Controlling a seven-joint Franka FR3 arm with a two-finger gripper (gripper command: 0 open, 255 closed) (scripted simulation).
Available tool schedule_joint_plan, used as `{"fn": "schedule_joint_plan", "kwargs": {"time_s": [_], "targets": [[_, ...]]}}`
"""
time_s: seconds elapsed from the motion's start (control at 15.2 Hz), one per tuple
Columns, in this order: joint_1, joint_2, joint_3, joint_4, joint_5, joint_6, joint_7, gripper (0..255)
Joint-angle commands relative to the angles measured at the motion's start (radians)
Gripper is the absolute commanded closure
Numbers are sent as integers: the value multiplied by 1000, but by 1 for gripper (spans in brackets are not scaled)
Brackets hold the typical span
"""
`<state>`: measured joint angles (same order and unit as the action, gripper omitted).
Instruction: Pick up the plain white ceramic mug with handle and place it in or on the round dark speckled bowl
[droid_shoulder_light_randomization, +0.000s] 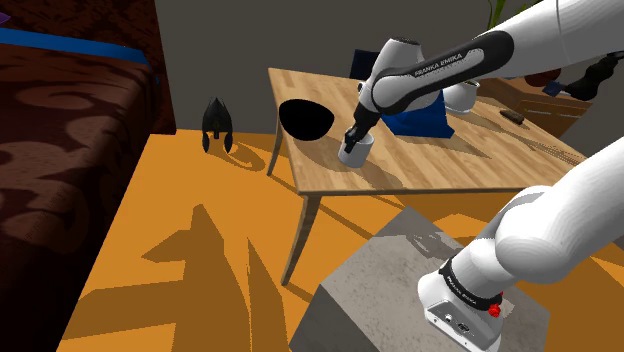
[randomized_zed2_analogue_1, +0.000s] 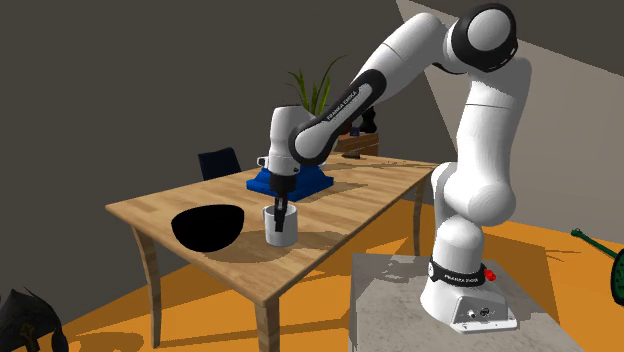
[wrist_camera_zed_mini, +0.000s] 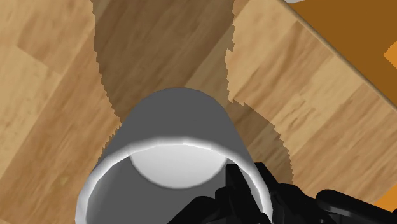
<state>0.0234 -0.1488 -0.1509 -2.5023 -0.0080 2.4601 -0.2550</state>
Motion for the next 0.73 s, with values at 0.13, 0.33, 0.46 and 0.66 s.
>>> {"fn": "schedule_joint_plan", "kwargs": {"time_s": [0.13, 0.33, 0.46, 0.66], "targets": [[0, 0, 0, 0, 0, 0, 0, 255], [0, -10, 1, 5, -2, -15, 2, 255], [-1, -28, 2, 16, -6, -44, 5, 255], [-2, -55, 4, 35, -10, -89, 9, 255]]}}
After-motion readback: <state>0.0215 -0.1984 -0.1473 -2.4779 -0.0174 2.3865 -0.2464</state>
